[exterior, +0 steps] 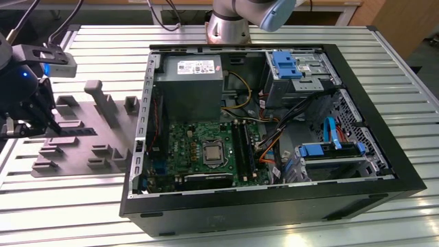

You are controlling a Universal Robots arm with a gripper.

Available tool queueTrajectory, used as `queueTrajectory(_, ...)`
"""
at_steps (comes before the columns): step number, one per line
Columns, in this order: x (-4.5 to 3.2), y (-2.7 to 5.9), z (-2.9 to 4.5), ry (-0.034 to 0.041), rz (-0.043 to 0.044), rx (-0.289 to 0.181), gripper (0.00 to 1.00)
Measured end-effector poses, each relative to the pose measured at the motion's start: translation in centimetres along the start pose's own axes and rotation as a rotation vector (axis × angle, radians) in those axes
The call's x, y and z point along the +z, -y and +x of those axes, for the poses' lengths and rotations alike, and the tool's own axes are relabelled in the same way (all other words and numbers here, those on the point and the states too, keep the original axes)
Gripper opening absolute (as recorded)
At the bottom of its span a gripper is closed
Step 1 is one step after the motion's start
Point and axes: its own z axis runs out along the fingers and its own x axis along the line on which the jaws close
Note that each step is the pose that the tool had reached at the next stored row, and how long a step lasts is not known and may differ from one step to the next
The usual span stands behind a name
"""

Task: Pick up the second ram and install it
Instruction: 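Pick up the second ram and move it above second insertion slot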

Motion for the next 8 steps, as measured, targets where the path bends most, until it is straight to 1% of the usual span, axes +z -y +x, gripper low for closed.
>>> queueTrajectory(8,-0.39,-0.01,-0.01,0.0001,0.0001,0.000,0.14)
